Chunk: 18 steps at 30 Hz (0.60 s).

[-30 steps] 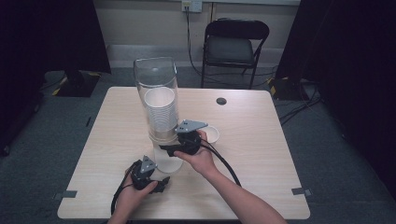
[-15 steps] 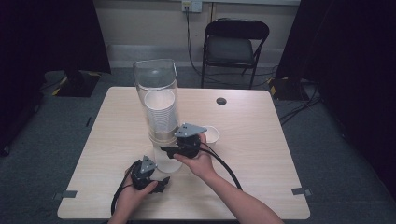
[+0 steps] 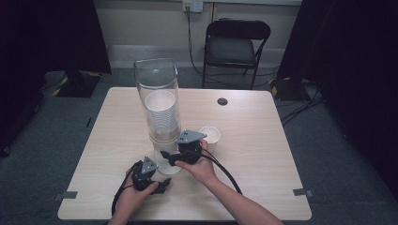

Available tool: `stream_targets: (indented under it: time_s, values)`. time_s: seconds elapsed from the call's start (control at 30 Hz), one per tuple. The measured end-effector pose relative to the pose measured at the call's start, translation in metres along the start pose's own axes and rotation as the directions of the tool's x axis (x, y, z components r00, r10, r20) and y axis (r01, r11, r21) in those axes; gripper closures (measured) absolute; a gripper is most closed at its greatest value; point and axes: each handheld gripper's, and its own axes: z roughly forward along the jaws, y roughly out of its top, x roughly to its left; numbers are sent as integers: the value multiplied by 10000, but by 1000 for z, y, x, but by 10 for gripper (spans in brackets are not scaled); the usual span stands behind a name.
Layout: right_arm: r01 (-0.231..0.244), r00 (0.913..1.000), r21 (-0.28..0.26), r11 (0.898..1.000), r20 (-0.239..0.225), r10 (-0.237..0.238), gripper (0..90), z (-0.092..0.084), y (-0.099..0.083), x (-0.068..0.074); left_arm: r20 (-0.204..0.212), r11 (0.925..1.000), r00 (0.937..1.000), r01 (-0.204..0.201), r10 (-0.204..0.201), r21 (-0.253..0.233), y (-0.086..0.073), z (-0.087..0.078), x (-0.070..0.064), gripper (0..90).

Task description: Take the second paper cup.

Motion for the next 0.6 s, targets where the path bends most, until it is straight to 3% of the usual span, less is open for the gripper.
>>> stream_targets:
  time_s: [0.03, 0.07, 0.17, 0.27, 0.33, 0.4, 0.43, 0.47, 0.5, 0.57, 0.6]
  values:
    - [-73, 10000, -99, 9999, 4, 73, 262, -1, 2, 0, 0, 10000, 10000, -6, 6, 3, 0, 0, 0, 122]
    - [-55, 10000, -145, 9999, 52, 56, 321, -2, 4, 1, 0, 10000, 10000, 2, -2, 1, 0, 0, 0, 122]
    - [2, 10000, -126, 9999, 54, -1, 338, -2, 4, 0, 6, 10000, 10000, 7, -7, 0, 0, 0, 0, 122]
    - [414, 9983, -227, 9989, 409, -404, 344, 1, -1, 1, 13, 10000, 10000, 11, -11, -1, 0, 0, 0, 122]
    - [179, 9995, -219, 9996, 247, -174, 345, 1, -2, 1, 11, 10000, 10000, 7, -7, -1, 0, 0, 0, 122]
    - [397, 9983, -217, 9990, 425, -387, 346, 0, -1, 2, 13, 10000, 10000, 8, -8, 0, 0, 0, 0, 122]
    - [544, 9977, -38, 9985, 413, -542, 350, 1, -3, 2, 24, 10000, 10000, 17, -17, -57, 0, 0, 0, 122]
    - [262, 9994, 994, 9947, 204, -283, 365, 6, -16, 4, 15, 10000, 10000, 42, -42, -34, 0, 0, 0, 122]
    - [297, 9995, 1383, 9899, 102, -315, 364, 9, -28, 4, -17, 10000, 10000, 8, -8, -18, 0, 0, 0, 122]
    - [-210, 9998, 1055, 9942, 90, 201, 360, 3, -42, 5, 3, 10000, 10000, -3, 3, -38, -1, 0, 0, 122]
    - [-93, 9999, 1049, 9944, 129, 80, 355, 1, -42, 7, 23, 10000, 10000, -16, 16, -8, 0, 0, 0, 119]
